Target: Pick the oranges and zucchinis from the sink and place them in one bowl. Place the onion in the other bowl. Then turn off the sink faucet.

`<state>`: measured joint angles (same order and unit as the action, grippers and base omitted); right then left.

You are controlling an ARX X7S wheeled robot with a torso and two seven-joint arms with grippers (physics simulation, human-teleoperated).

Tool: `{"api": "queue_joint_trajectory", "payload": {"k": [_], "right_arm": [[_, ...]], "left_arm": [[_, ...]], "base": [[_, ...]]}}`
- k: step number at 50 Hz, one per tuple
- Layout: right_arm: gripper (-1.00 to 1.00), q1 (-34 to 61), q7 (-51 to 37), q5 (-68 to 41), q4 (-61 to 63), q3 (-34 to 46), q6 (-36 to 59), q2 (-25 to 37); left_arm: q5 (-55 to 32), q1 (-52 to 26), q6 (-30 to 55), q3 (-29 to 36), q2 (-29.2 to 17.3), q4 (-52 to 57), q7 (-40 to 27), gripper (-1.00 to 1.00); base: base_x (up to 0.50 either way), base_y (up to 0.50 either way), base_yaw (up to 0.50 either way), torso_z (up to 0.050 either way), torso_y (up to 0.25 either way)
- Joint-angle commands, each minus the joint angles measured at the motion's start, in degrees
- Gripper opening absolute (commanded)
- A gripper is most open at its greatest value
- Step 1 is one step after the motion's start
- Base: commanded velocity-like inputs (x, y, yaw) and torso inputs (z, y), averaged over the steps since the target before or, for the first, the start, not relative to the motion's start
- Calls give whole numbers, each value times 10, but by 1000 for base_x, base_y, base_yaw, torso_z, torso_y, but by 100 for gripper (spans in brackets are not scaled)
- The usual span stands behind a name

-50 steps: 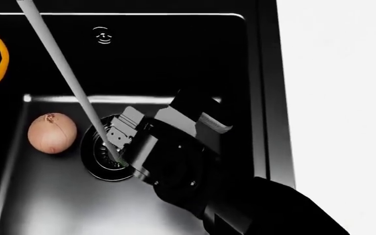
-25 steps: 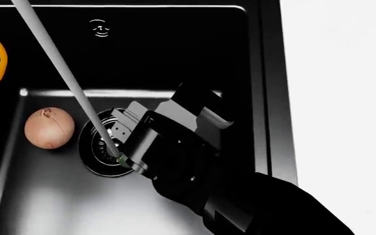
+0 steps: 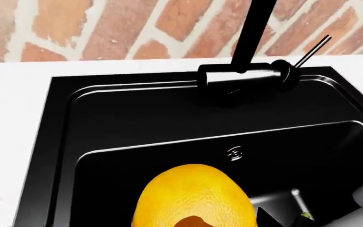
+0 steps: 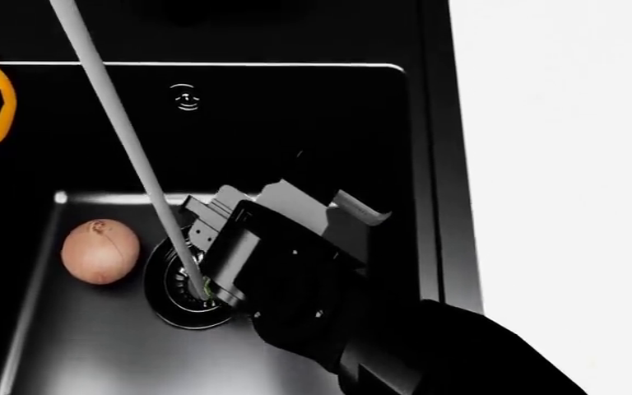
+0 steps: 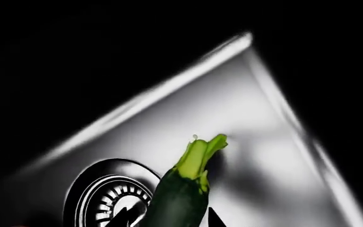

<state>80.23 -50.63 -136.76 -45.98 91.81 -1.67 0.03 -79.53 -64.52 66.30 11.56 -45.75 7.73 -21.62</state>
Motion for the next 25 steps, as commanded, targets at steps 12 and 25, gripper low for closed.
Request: {"api": "queue_joint_trajectory", "payload": {"k": [12, 25], "right_arm": [[-100, 1, -13, 11, 5, -1, 19, 0], [-100, -3, -10, 8, 2, -1, 19, 0]], "left_arm": [[-21, 9, -6, -6, -2, 5, -16, -100], [-24, 5, -7, -4, 2, 4, -22, -100]], "base": [[1, 0, 0, 3, 147], [1, 0, 0, 3, 134]]}}
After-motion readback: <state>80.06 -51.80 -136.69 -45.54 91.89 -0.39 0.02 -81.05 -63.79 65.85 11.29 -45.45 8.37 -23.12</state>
